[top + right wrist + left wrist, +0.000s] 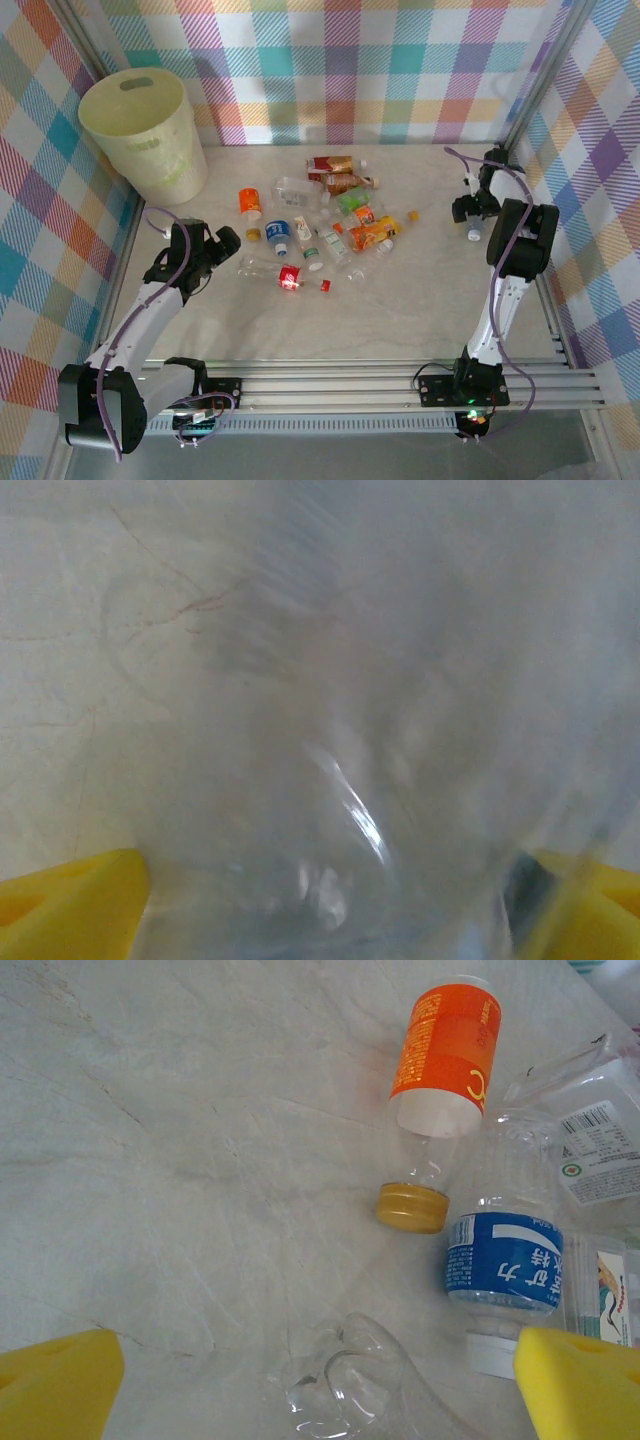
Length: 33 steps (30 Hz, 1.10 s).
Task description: Put the plastic bottles in the bin
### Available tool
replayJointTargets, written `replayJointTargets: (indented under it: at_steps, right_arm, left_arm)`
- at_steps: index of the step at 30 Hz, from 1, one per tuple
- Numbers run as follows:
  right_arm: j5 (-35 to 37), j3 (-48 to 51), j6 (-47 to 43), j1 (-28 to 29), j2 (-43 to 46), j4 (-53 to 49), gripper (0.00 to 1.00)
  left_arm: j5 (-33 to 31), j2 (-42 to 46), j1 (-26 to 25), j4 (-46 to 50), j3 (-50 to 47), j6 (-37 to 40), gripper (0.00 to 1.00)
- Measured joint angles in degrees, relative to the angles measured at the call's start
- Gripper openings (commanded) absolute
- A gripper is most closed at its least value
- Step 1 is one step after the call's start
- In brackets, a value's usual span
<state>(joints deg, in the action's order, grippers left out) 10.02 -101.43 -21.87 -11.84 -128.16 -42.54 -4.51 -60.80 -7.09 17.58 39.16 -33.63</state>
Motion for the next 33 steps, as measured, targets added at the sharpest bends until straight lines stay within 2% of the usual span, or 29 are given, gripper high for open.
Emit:
replayJointTargets:
  at_steps: [6, 14, 22, 27, 33]
  right_arm:
    - [-0.76, 2.01, 0.13, 0.00, 1.16, -0.22, 0.66]
    - [-0.96, 8.98, 2.12, 0.00, 8.39, 0.37, 0.48]
    - [-3.10, 17.64, 10.86, 0.26, 24.04, 4.33, 0.44]
    - [-10.14, 26.58, 19.74, 1.11, 36.39, 7.43, 0.42]
    - [-26.56, 40.13, 32.17, 3.43, 49.33, 16.76, 0.41]
  left_arm:
    - [0.74, -1.31, 0.00, -1.75, 0.00, 0.00, 1.00]
    - [3.28, -2.19, 0.00, -4.90, 0.00, -0.02, 1.00]
    - [9.25, -2.16, -0.02, -9.11, -0.04, -0.50, 1.00]
    - [14.99, -2.16, -1.01, -13.79, -0.44, -2.49, 1.00]
    - [21.51, -2.16, -4.11, -19.82, -0.46, -4.59, 1.00]
